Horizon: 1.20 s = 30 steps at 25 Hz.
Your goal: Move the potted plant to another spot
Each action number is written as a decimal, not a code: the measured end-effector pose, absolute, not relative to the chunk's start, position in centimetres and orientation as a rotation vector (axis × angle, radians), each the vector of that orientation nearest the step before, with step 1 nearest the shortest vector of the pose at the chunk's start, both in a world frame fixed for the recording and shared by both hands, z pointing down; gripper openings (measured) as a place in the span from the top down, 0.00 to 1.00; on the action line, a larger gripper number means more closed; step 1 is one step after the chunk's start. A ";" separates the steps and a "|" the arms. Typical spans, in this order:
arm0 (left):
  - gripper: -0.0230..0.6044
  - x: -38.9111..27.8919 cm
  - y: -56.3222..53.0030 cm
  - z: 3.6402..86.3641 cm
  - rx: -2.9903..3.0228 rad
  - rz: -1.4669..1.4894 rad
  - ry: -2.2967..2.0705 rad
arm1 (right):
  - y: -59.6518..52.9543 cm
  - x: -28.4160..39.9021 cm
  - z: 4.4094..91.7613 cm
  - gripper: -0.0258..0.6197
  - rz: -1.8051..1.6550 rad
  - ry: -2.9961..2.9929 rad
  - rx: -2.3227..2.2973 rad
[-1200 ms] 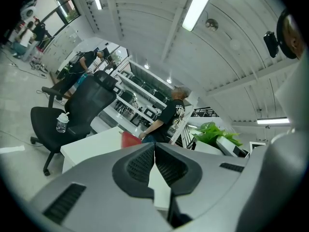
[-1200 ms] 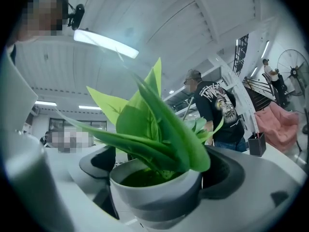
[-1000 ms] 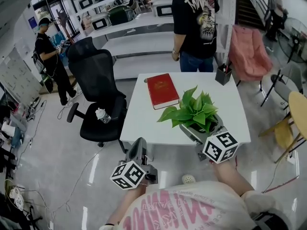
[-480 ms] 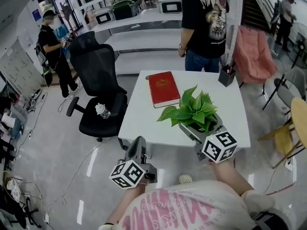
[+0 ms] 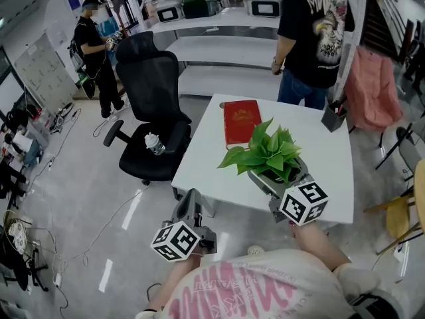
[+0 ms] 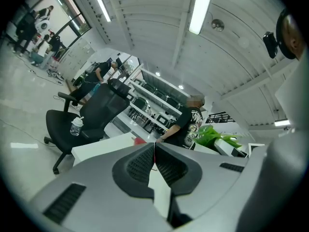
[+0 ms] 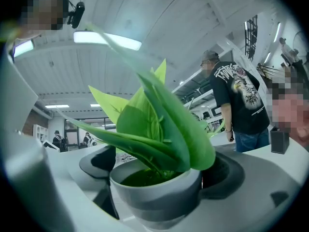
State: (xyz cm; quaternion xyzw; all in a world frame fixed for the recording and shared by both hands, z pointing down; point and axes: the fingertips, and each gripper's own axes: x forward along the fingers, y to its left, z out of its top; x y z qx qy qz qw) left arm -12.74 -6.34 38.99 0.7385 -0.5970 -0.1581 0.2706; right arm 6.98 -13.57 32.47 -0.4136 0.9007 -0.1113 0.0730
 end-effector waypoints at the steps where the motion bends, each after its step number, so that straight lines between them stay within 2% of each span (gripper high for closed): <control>1: 0.92 -12.8 -6.4 38.9 1.984 -0.427 -1.616 | -13.8 6.8 32.5 0.10 -0.338 2.712 -1.233; 19: 0.92 -18.7 -4.0 38.6 1.722 -0.534 -1.934 | -18.1 -1.5 33.0 0.10 -0.432 2.902 -0.854; 30: 0.92 -20.0 -2.1 40.2 1.564 -0.587 -2.074 | -19.7 -5.0 34.9 0.10 -0.487 2.980 -0.658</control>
